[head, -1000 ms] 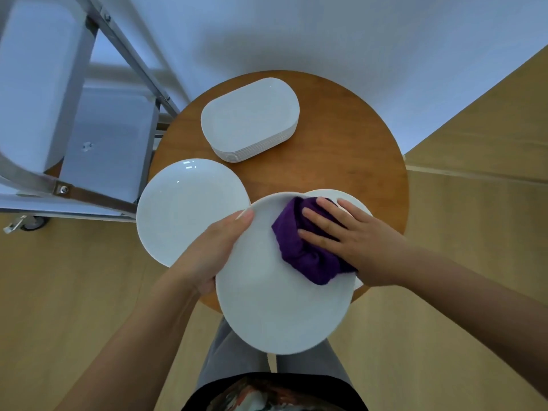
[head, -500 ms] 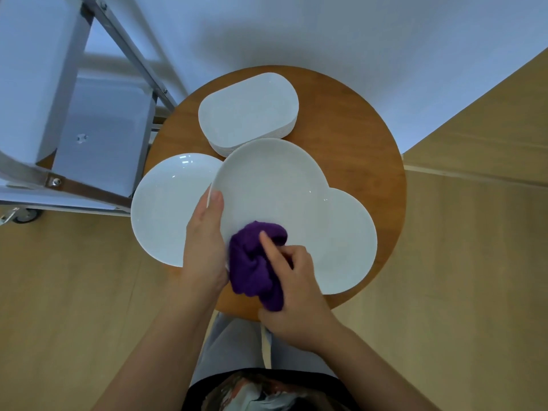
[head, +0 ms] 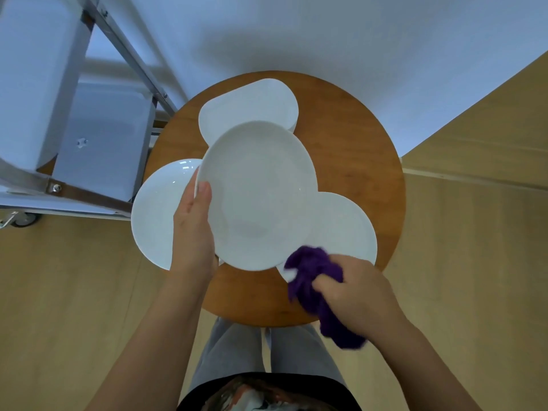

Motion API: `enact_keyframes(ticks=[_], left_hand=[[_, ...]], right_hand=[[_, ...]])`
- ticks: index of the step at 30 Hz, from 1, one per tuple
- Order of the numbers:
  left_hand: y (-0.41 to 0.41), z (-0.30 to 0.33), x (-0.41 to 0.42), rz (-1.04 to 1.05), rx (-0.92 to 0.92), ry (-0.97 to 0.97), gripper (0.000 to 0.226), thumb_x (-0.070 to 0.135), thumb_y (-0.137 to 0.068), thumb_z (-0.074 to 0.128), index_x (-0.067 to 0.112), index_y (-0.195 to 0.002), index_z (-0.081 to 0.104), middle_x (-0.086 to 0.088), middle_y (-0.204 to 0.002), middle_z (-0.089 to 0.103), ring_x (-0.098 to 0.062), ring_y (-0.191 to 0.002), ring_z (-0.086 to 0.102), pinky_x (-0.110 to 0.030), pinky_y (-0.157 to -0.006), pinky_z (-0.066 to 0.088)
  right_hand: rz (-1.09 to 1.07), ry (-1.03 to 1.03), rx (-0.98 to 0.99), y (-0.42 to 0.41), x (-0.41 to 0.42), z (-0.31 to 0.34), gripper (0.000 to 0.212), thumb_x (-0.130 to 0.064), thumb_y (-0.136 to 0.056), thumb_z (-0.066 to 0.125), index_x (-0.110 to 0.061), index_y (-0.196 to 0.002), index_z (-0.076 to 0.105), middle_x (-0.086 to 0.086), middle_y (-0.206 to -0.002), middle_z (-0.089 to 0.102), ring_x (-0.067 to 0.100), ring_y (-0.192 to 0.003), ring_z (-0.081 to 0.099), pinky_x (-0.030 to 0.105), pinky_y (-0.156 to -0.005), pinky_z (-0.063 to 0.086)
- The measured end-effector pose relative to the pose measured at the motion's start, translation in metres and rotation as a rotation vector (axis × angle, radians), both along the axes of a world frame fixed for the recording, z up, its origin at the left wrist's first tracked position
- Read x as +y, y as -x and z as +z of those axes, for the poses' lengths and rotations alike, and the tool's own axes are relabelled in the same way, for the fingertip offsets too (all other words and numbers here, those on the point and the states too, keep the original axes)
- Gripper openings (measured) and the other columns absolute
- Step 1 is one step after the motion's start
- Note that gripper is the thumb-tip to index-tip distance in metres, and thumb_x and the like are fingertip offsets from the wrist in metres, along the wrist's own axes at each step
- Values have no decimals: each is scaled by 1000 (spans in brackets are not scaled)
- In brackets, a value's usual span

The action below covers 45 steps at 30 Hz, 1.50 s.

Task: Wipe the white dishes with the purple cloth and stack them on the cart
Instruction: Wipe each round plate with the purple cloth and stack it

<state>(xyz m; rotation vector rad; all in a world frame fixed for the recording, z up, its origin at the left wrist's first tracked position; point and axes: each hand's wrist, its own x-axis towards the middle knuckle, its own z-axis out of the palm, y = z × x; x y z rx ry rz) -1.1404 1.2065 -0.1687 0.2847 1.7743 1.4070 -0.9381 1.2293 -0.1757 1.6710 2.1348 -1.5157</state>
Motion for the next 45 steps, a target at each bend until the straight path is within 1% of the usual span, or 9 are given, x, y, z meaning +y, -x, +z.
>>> enact_keyframes(ticks=[4, 8, 12, 16, 21, 25, 32, 39, 45], left_hand=[[-8, -3, 0, 86, -82, -14, 20, 51, -93, 46, 66, -89, 59, 29, -92, 66, -9, -99, 62, -33, -73, 57], [-26, -3, 6, 117, -108, -33, 24, 50, -93, 46, 50, -115, 56, 15, -108, 66, -14, -101, 63, -35, -76, 59], [-42, 3, 11, 29, 39, -14, 22, 50, -95, 41, 53, -116, 45, 26, -100, 54, -5, -91, 56, -6, -51, 47], [-44, 9, 16, -104, 65, 25, 27, 46, -94, 47, 52, -118, 37, 28, -96, 48, -4, -87, 53, -1, -48, 44], [-14, 18, 15, -393, -116, 54, 73, 78, -54, 64, 64, -120, 36, 29, -123, 53, -3, -115, 53, -35, -90, 50], [14, -9, 5, -184, 209, 313, 57, 58, -89, 47, 38, -141, 34, 10, -142, 42, -16, -128, 40, -41, -104, 34], [36, -18, -15, -1, -597, 186, 57, 68, -74, 56, 31, -118, 63, -3, -111, 71, -24, -98, 69, -41, -73, 57], [42, 1, -18, -80, -551, -51, 58, 49, -78, 57, 25, -130, 56, -7, -123, 65, -26, -110, 64, -40, -76, 58], [43, 42, -14, -244, -39, -43, 30, 56, -80, 49, 39, -84, 73, 11, -92, 74, -8, -83, 70, -22, -64, 56]], right_hand=[[-118, -33, 139, 11, -12, -1, 28, -28, -82, 63, -26, -108, 51, -22, -112, 39, 7, -104, 48, 20, -81, 46], [329, -410, -124, 35, -31, -9, 76, -38, -73, 66, -25, -141, 34, 1, -156, 17, 25, -145, 9, 41, -113, 12], [239, -659, -92, 54, -40, -15, 67, -26, -56, 87, -7, -116, 65, 9, -118, 66, 27, -108, 63, 47, -91, 48], [33, -764, 132, 54, -40, -18, 24, -5, -62, 81, -4, -83, 72, 7, -76, 72, 23, -69, 68, 28, -72, 52], [-492, -74, 378, 33, -16, 1, 29, -18, -76, 76, -21, -101, 63, -9, -91, 68, 11, -84, 63, 13, -63, 52], [-690, 310, 757, 10, -1, 7, 39, -20, -57, 77, -30, -94, 71, -5, -97, 73, 16, -91, 68, 28, -68, 56], [-705, 678, 861, -1, 0, -1, 36, -5, -65, 66, -20, -97, 73, 9, -101, 72, 24, -88, 70, 31, -66, 56], [-887, 570, 716, 13, -3, -2, 39, -23, -76, 63, -23, -114, 62, 2, -106, 71, 20, -91, 69, 31, -62, 56], [-659, -41, 572, 29, -5, 34, 37, -19, -78, 61, -47, -102, 59, -12, -87, 65, 7, -79, 64, 22, -62, 50]])
